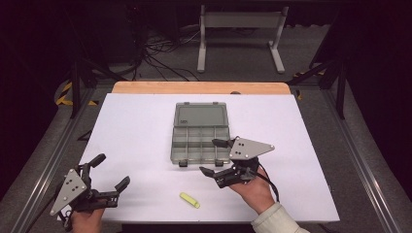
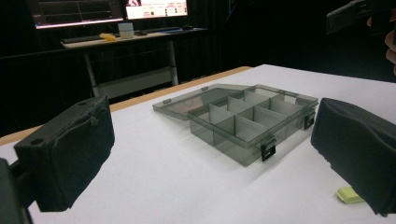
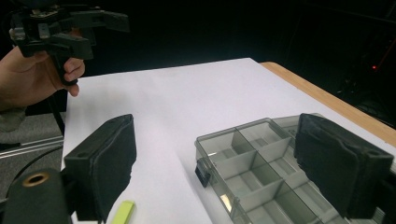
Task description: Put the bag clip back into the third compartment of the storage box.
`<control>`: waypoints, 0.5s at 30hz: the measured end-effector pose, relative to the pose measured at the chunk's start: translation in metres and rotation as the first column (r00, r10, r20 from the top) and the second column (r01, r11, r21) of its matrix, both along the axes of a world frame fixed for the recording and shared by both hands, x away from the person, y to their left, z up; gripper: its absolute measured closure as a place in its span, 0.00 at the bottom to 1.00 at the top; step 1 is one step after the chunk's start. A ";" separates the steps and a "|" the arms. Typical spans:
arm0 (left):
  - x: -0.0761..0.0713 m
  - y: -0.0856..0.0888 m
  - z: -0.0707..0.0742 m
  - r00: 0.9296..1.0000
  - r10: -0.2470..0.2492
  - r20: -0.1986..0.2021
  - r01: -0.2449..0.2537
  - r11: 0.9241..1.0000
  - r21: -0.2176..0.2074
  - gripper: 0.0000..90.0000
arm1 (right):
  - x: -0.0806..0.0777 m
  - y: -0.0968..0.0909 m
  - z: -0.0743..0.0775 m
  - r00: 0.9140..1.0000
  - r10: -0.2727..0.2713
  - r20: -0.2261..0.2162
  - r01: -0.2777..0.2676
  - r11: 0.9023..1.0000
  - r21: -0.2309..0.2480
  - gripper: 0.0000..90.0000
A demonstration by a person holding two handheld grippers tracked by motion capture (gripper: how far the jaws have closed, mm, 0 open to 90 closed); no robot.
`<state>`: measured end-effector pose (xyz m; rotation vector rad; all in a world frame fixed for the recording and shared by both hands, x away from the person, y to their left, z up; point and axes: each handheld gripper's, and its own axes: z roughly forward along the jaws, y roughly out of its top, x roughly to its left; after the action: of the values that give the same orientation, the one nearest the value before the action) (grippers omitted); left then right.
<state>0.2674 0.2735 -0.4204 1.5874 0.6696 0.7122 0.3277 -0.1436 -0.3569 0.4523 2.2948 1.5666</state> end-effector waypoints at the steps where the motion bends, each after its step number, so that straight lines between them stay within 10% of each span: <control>1: 0.000 0.000 0.000 1.000 -0.001 -0.002 0.001 1.000 0.000 0.00 | 0.001 0.001 0.000 1.000 0.002 -0.003 -0.002 1.000 -0.002 0.15; 15: 0.001 -0.001 0.000 1.000 -0.003 -0.004 0.003 1.000 0.001 0.00 | 0.007 0.027 0.002 0.993 0.028 -0.111 -0.040 0.994 -0.106 0.19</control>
<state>0.2682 0.2729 -0.4206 1.5905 0.6698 0.7077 0.3342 -0.1170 -0.3553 0.4849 2.4680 1.4581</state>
